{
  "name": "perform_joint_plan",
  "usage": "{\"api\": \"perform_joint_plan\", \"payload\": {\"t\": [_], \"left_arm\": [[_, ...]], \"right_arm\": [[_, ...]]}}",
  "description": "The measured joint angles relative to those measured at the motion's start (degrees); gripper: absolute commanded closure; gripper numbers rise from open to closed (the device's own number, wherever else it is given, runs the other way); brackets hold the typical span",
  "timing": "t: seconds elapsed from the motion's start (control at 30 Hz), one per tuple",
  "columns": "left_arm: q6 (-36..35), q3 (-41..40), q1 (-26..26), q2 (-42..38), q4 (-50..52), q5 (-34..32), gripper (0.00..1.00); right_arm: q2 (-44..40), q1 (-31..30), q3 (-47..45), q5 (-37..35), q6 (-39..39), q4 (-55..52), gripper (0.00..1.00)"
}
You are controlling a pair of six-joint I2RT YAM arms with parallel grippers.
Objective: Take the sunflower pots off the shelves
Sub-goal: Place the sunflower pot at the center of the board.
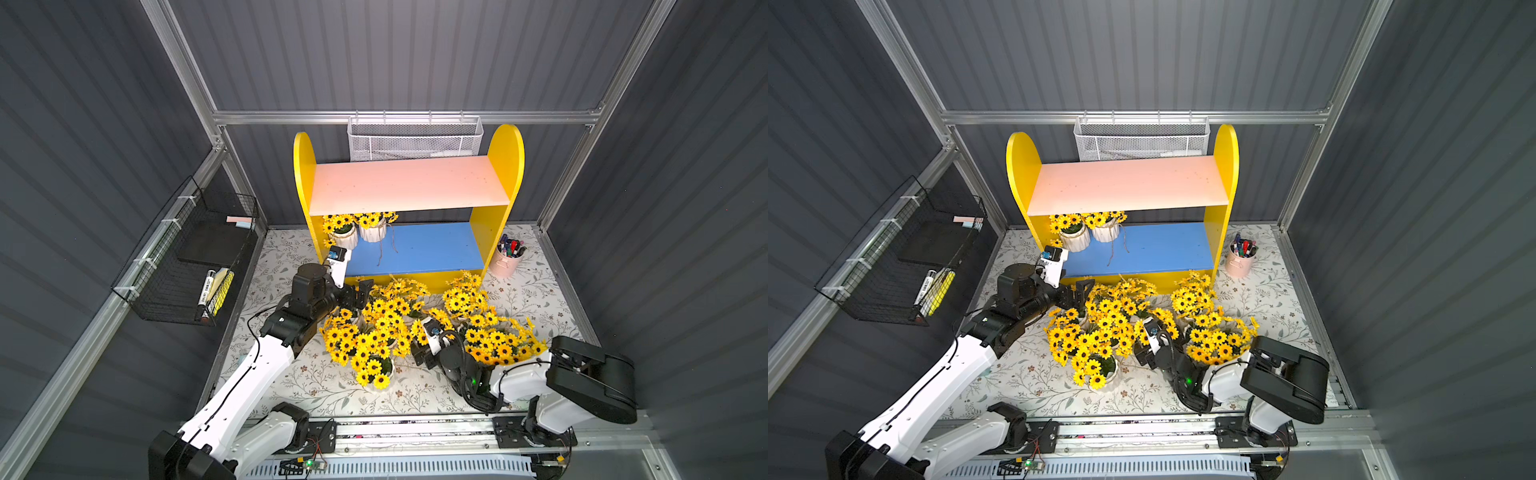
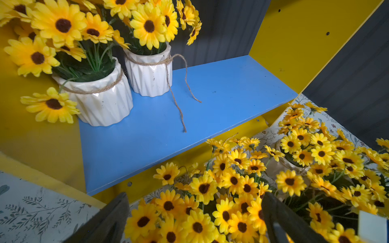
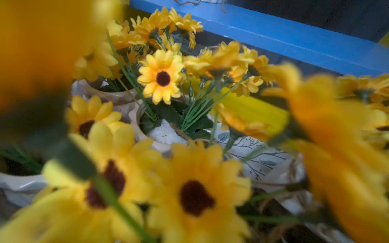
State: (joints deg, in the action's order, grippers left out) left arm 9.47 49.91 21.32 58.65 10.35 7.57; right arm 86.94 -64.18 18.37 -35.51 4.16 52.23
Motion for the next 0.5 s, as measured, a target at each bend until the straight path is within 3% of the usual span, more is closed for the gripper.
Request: {"api": "perform_joint_plan", "payload": {"t": [0.23, 0.5], "left_arm": [[0.0, 0.0, 0.1, 0.1, 0.0, 0.8, 0.01], [0.0, 0.0, 0.6, 0.5, 0.1, 1.6, 0.01]], "right_arm": [[-12.8, -0.3, 5.1, 0.7, 8.0, -22.2, 0.01], [-20.5, -0.3, 8.6, 4.4, 16.5, -47.8, 0.01]]}}
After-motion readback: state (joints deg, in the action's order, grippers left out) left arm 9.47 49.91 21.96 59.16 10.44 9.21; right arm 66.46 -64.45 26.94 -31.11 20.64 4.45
